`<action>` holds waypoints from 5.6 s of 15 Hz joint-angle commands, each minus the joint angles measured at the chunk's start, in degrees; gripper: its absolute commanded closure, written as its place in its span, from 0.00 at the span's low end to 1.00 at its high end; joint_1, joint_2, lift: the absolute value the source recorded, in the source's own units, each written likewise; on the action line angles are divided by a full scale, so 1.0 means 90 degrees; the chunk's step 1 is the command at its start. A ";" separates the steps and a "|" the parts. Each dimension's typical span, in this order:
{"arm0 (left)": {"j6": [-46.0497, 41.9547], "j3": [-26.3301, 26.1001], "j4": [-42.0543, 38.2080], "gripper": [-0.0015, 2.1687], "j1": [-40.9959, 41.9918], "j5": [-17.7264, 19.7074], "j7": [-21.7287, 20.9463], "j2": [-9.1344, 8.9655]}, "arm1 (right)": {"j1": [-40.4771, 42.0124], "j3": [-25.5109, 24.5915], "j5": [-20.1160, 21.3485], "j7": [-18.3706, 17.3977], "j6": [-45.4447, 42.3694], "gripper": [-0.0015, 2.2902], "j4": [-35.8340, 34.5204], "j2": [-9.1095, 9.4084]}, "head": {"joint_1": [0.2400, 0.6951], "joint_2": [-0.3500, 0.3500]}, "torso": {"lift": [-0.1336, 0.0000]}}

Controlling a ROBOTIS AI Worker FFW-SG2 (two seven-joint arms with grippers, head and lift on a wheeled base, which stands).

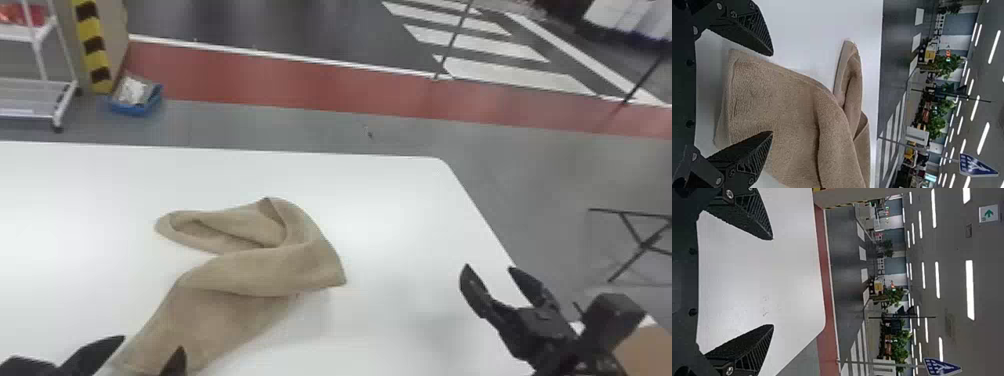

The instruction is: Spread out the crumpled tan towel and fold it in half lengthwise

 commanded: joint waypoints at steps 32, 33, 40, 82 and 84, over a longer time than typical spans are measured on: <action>0.4577 0.2973 -0.1469 0.99 -0.2187 0.0542 -0.1444 0.0011 | -0.1037 0.2704 0.5081 0.1867 -0.0898 0.04 0.0118 0.0006 | 1.00 0.54 | 0.07; 0.4577 0.3002 -0.1469 0.99 -0.2187 0.0542 -0.1444 0.0021 | -0.1320 0.2928 0.5579 0.2414 -0.0820 0.04 0.0235 0.0006 | 1.00 0.59 | 0.07; 0.4577 0.2993 -0.1479 0.99 -0.2138 0.0493 -0.1444 0.0011 | -0.1975 0.3573 0.6614 0.3303 0.0176 0.10 0.0694 0.0006 | 1.00 0.78 | 0.07; 0.4909 0.3832 -0.0385 0.99 -0.2997 -0.0034 -0.1874 0.0138 | -0.2570 0.2313 0.7542 0.4836 -0.0410 0.64 0.0596 -0.0303 | 1.00 0.75 | 0.07; 0.4909 0.3764 -0.0141 0.99 -0.3134 -0.0122 -0.1864 0.0148 | -0.2483 0.2215 0.7347 0.4767 -0.0332 0.09 0.0596 -0.0303 | 1.00 0.75 | 0.07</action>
